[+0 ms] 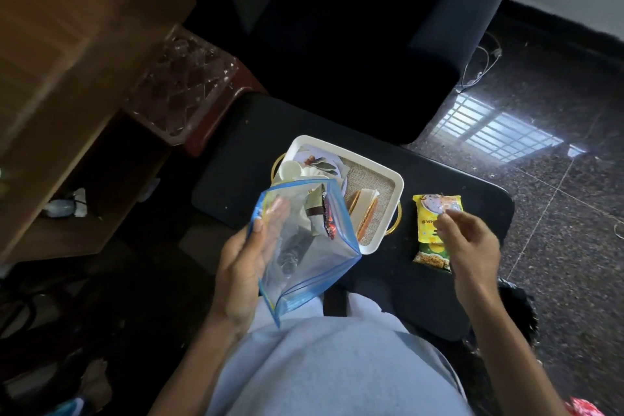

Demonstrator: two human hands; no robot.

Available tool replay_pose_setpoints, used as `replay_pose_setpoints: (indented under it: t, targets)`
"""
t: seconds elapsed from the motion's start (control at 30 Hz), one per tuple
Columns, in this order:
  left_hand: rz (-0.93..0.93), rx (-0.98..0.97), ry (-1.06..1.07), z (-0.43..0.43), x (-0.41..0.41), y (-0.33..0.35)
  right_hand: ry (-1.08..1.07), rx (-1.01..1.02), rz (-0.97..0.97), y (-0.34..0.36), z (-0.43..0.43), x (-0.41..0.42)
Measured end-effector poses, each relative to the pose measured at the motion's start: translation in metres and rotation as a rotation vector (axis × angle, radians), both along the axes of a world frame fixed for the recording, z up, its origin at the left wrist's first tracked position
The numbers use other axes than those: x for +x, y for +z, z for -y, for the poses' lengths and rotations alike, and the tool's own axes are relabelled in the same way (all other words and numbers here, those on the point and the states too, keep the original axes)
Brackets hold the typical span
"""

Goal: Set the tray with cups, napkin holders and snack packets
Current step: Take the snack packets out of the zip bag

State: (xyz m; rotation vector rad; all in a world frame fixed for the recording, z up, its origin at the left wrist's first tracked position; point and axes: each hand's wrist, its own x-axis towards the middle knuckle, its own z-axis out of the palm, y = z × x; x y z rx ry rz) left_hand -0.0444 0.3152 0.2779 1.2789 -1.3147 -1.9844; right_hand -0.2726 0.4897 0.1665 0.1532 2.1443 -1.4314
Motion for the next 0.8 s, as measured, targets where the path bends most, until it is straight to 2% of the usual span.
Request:
replay_pose_setpoints:
  t: [0.1,0.17,0.23,0.3,0.37,0.5,0.6,0.73,0.8]
  targets:
    - [0.013,0.001,-0.052,0.014,0.006,-0.004,0.387,-0.276,-0.291,0.088,0.038,0.038]
    - [0.029,0.002,-0.105,0.023,0.009,-0.005,0.75,-0.298,-0.426,0.121,0.069,0.06]
    - [0.037,0.021,-0.181,0.031,0.012,-0.005,1.182,-0.139,-0.577,0.13,0.106,0.075]
    - [0.052,0.046,-0.226,0.039,0.015,-0.005,1.615,0.14,-0.704,0.121,0.14,0.09]
    - [0.079,0.064,-0.238,0.046,0.019,-0.006,1.852,0.355,-0.757,0.104,0.164,0.103]
    - [0.088,0.113,-0.245,0.06,0.031,-0.011,1.978,0.818,-1.058,0.058,0.188,0.126]
    - [0.068,0.145,-0.227,0.068,0.037,-0.014,1.992,1.09,-1.12,0.036,0.201,0.14]
    - [0.002,0.214,-0.193,0.077,0.044,-0.015,2.14,1.257,-1.178,0.018,0.214,0.146]
    - [-0.027,0.236,-0.182,0.081,0.046,-0.014,2.061,1.228,-1.212,0.015,0.219,0.144]
